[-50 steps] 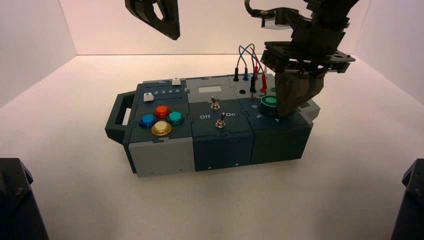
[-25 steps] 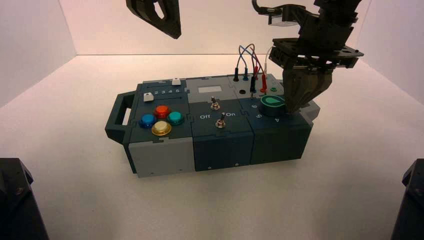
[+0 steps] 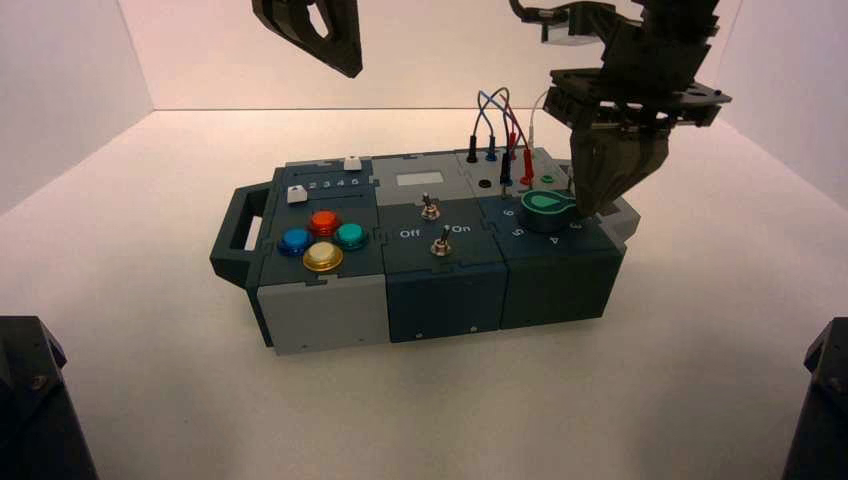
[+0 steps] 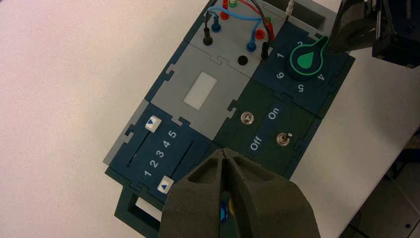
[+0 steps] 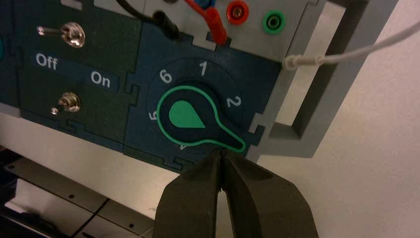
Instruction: Turn the knob to position 2.
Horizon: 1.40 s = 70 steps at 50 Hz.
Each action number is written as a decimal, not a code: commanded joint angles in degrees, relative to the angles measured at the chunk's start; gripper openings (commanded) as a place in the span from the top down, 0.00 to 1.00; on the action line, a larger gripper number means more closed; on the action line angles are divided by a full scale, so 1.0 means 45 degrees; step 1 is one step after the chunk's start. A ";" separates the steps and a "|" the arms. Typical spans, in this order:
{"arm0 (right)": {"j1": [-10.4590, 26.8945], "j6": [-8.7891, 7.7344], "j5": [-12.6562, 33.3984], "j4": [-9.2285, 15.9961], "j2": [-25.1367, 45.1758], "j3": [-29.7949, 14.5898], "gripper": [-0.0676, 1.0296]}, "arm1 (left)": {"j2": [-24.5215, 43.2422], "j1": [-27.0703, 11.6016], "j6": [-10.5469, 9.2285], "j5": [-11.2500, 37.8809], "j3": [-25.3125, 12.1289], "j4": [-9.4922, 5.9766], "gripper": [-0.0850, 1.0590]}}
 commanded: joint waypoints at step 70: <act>-0.0449 -0.0039 -0.0078 -0.0254 0.0527 -0.0723 0.96 | 0.0273 -0.0039 0.0176 -0.0293 -0.0293 0.0039 0.95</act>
